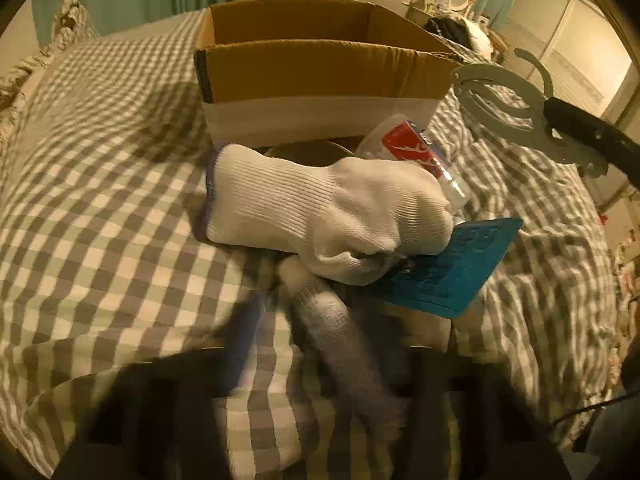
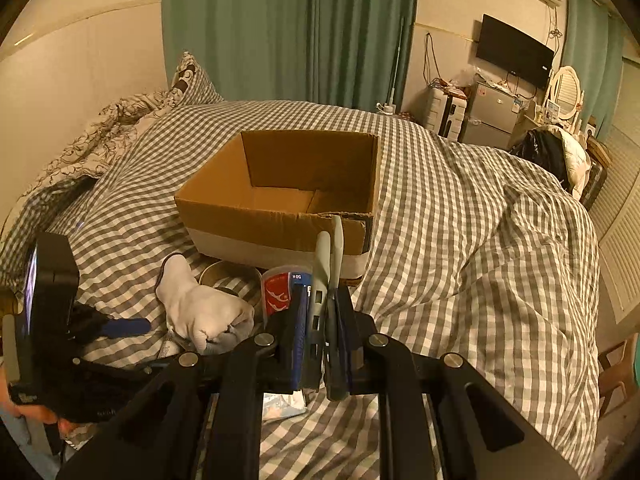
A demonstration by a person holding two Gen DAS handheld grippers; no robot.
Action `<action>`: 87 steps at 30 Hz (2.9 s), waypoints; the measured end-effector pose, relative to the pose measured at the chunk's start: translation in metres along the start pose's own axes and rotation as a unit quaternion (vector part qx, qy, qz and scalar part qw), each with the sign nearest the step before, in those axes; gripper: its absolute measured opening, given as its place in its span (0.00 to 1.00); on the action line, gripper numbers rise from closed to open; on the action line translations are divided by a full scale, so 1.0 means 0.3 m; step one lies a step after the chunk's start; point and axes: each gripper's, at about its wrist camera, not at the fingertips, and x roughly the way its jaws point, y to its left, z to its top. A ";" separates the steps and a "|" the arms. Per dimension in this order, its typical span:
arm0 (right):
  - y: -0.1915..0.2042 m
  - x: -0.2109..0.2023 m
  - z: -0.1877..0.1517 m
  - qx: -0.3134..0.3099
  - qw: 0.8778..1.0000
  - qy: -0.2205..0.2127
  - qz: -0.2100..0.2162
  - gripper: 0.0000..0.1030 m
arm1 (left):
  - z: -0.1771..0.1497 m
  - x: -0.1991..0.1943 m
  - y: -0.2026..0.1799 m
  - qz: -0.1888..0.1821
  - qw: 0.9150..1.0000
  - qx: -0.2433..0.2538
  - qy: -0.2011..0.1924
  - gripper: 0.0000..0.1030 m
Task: Organize objects
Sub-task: 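Grasp the white BOP tube with the left tool while the right grasps grey-green clothespins, then carry the tube and clothespins over the box and open both tools to drop them, then move both tools back to the remaining items beside the box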
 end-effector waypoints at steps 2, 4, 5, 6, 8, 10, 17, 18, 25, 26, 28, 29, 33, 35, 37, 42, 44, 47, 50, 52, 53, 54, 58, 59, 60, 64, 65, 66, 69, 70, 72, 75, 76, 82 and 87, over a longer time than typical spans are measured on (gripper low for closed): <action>0.003 -0.004 -0.002 0.000 1.000 -0.001 0.000 0.13 | -0.003 0.006 -0.004 0.002 1.000 0.010 0.002 0.25; 0.007 -0.012 -0.002 -0.001 1.000 -0.003 0.002 0.13 | -0.010 0.001 -0.019 0.008 1.000 0.020 0.001 0.19; 0.010 -0.018 -0.003 -0.003 1.000 -0.005 0.003 0.13 | -0.012 -0.006 -0.020 0.008 1.000 0.020 -0.003 0.18; 0.012 -0.022 0.000 -0.004 1.000 -0.006 0.003 0.13 | -0.006 -0.019 -0.020 0.007 1.000 0.018 -0.007 0.14; 0.017 -0.034 0.000 -0.008 1.000 -0.009 0.001 0.13 | 0.008 -0.058 -0.019 0.020 0.999 0.023 -0.025 0.00; 0.015 -0.052 0.003 -0.009 1.000 -0.015 0.001 0.13 | 0.023 -0.099 -0.011 0.024 0.999 0.024 -0.042 0.00; 0.006 -0.075 0.018 -0.005 1.000 -0.027 0.003 0.13 | 0.032 -0.101 -0.001 -0.003 1.000 0.014 -0.020 0.00; 0.007 -0.074 0.015 -0.006 1.000 -0.027 0.003 0.13 | 0.027 -0.080 -0.001 -0.010 1.000 0.005 -0.007 0.01; -0.001 -0.068 0.002 -0.005 1.000 -0.020 0.003 0.13 | -0.013 0.000 -0.008 0.030 0.999 0.017 0.031 0.41; -0.003 -0.067 0.002 -0.004 1.000 -0.020 0.003 0.13 | -0.020 0.009 -0.004 0.029 0.999 0.013 0.030 0.41; -0.003 -0.066 0.001 -0.004 1.000 -0.020 0.004 0.13 | -0.025 0.015 -0.013 0.026 0.999 0.025 0.023 0.28; -0.002 -0.065 0.001 -0.005 1.000 -0.019 0.005 0.13 | -0.025 0.014 -0.023 0.018 0.999 0.037 0.024 0.24; 0.004 -0.066 0.000 -0.009 1.000 -0.019 0.005 0.13 | -0.014 -0.034 -0.036 0.022 0.999 0.049 0.005 0.17; 0.004 -0.076 0.002 -0.010 1.000 -0.022 0.004 0.13 | 0.007 -0.095 -0.030 0.032 0.998 0.053 -0.021 0.17; 0.000 -0.093 0.010 -0.011 1.000 -0.029 0.003 0.13 | 0.038 -0.190 -0.013 0.041 0.996 0.053 -0.056 0.17; 0.002 -0.111 0.086 -0.021 0.998 -0.055 0.010 0.13 | 0.181 -0.372 0.012 0.054 0.988 0.039 -0.140 0.17; 0.012 -0.099 0.134 -0.032 0.997 -0.064 0.016 0.13 | 0.262 -0.391 -0.016 0.056 0.984 0.046 -0.161 0.17; 0.023 -0.062 0.199 -0.041 0.996 -0.074 0.021 0.13 | 0.367 -0.382 -0.055 0.061 0.980 0.059 -0.181 0.17; 0.020 0.011 0.266 -0.044 0.996 -0.070 0.018 0.13 | 0.469 -0.328 -0.073 0.071 0.978 0.062 -0.187 0.17; 0.012 0.067 0.307 -0.041 0.997 -0.065 0.020 0.13 | 0.521 -0.281 -0.072 0.079 0.977 0.060 -0.187 0.17; 0.009 0.090 0.322 -0.040 0.997 -0.062 0.020 0.13 | 0.547 -0.251 -0.071 0.082 0.977 0.057 -0.186 0.17; 0.005 0.115 0.337 -0.039 0.997 -0.060 0.020 0.13 | 0.557 -0.233 -0.065 0.085 0.977 0.056 -0.186 0.17; -0.017 0.210 0.371 -0.026 0.998 -0.045 0.021 0.13 | 0.593 -0.139 -0.036 0.092 0.979 0.042 -0.176 0.17; -0.022 0.229 0.373 -0.021 0.999 -0.041 0.022 0.13 | 0.594 -0.131 -0.034 0.093 0.979 0.039 -0.175 0.17; -0.025 0.245 0.373 -0.017 0.999 -0.038 0.022 0.13 | 0.591 -0.118 -0.027 0.096 0.979 0.035 -0.175 0.18; -0.031 0.263 0.357 -0.011 0.999 -0.033 0.015 0.24 | 0.572 -0.107 -0.001 0.095 0.981 0.026 -0.168 0.42; -0.034 0.258 0.352 -0.010 0.999 -0.033 0.013 0.31 | 0.567 -0.112 0.005 0.099 0.980 0.024 -0.169 0.50; -0.040 0.246 0.350 -0.007 0.999 -0.036 0.009 0.45 | 0.560 -0.125 0.006 0.103 0.979 0.022 -0.174 0.62; -0.047 0.183 0.349 -0.003 0.999 -0.053 0.004 0.52 | 0.537 -0.177 0.006 0.103 0.977 0.020 -0.185 0.67; -0.050 0.161 0.349 -0.003 0.998 -0.056 0.003 0.53 | 0.531 -0.194 0.007 0.102 0.977 0.018 -0.186 0.73; -0.048 0.098 0.349 -0.008 0.998 -0.067 -0.005 0.57 | 0.510 -0.242 0.007 0.103 0.975 0.014 -0.195 0.85; -0.041 -0.026 0.340 -0.017 0.995 -0.094 -0.016 0.70 | 0.471 -0.321 0.001 0.110 0.970 0.014 -0.217 0.96; -0.040 -0.061 0.337 -0.017 0.994 -0.102 -0.019 0.77 | 0.457 -0.343 -0.004 0.111 0.969 0.015 -0.221 0.98; -0.036 -0.242 0.288 -0.024 0.991 -0.124 -0.043 0.87 | 0.344 -0.428 -0.017 0.108 0.967 0.013 -0.229 1.00; -0.023 -0.262 0.202 -0.023 0.993 -0.109 -0.048 0.87 | 0.237 -0.396 -0.003 0.110 0.971 -0.002 -0.210 1.00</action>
